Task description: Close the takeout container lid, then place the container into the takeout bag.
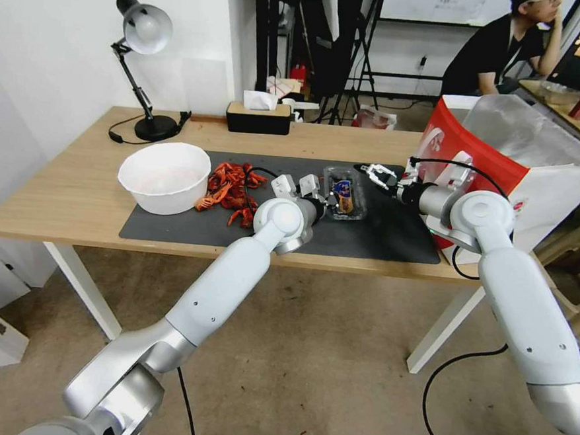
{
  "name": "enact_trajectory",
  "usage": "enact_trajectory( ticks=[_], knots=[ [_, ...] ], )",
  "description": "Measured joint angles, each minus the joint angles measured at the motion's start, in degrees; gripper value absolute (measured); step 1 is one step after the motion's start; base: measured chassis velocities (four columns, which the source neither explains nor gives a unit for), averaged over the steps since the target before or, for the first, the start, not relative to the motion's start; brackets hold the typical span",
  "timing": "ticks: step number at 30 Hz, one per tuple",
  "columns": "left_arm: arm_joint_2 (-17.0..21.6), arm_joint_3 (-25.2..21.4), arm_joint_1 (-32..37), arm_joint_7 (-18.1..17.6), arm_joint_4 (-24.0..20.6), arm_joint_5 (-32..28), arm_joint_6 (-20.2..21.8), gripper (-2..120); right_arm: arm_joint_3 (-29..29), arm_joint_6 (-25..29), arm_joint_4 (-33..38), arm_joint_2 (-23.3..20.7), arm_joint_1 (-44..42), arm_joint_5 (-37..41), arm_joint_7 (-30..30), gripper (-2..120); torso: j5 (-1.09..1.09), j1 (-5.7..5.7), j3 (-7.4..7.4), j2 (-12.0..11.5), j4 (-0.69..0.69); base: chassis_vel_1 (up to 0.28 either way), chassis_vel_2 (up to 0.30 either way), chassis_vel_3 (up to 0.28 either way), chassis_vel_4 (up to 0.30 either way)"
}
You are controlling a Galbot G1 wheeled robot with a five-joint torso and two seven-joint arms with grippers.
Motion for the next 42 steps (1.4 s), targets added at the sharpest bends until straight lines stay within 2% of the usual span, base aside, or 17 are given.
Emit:
enact_trajectory(
  ticks=[7, 16, 24, 42],
  knots=[
    [0.4, -0.1, 0.0, 0.1, -0.3, -0.2, 0.0, 0, -1.7, 0.0, -3.3, 0.1, 1.7, -2.3, -1.2, 100, 0.0, 0.0, 0.0, 0.0, 0.0, 0.0, 0.0, 0.0, 0.0],
    [0.2, 0.0, 0.0, 0.0, -0.7, -0.3, -0.2, 0, -3.9, 0.1, -5.6, 0.2, 3.7, -4.8, 2.5, 100, 0.0, 0.01, 0.0, 0.0, -0.01, 0.0, 0.0, 0.0, 0.0],
    [0.4, 0.0, 0.0, 0.0, -0.8, -0.3, -0.3, 0, -5.4, 0.1, -6.8, 0.8, 4.4, -4.9, 5.8, 100, 0.0, 0.0, 0.0, 0.0, 0.0, 0.0, 0.0, 0.0, 0.0],
    [0.7, 0.1, 0.1, 0.1, -1.0, -0.3, -0.6, 0, -6.6, 0.1, -8.4, 2.8, 4.8, -3.5, 7.2, 100, 0.0, 0.0, 0.0, 0.0, 0.0, 0.0, 0.0, 0.0, 0.0]
  ],
)
